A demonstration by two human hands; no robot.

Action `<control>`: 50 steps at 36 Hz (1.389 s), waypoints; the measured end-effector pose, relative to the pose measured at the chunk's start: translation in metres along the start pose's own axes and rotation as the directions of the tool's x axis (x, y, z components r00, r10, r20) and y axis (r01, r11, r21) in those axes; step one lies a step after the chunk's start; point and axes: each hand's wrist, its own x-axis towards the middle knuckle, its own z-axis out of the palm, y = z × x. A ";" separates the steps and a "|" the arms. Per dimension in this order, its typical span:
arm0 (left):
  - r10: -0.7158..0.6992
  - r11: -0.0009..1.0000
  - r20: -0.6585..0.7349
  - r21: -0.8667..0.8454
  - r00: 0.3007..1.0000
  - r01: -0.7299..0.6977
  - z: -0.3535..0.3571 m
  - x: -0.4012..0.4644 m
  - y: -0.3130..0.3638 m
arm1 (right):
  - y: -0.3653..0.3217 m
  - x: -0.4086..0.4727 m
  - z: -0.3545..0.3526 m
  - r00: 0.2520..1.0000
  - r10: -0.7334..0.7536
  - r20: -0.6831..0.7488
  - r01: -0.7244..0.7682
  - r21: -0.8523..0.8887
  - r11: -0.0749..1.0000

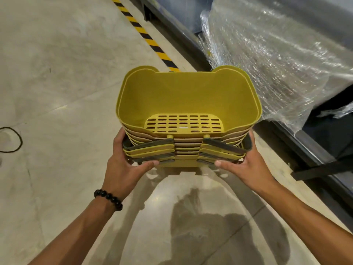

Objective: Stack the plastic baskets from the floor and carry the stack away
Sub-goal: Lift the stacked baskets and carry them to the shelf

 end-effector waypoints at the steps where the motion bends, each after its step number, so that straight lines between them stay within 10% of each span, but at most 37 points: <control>1: 0.012 1.000 -0.006 0.002 1.000 -0.012 -0.005 0.003 0.008 | -0.011 0.002 -0.004 1.000 -0.017 -0.004 0.017 -0.008 1.000; 9: 0.083 0.997 -0.058 0.004 0.995 -0.083 -0.067 0.035 0.149 | -0.158 0.017 -0.052 0.991 -0.124 -0.054 0.121 -0.056 0.991; 35: 0.352 0.936 -0.109 0.042 0.930 -0.350 -0.345 0.070 0.902 | -0.892 -0.044 -0.339 0.918 -0.365 -0.154 0.362 -0.048 0.931; 50: 0.362 0.932 -0.083 0.016 0.928 -0.362 -0.417 0.106 0.978 | -1.012 -0.047 -0.332 0.901 -0.365 -0.233 0.363 -0.052 0.930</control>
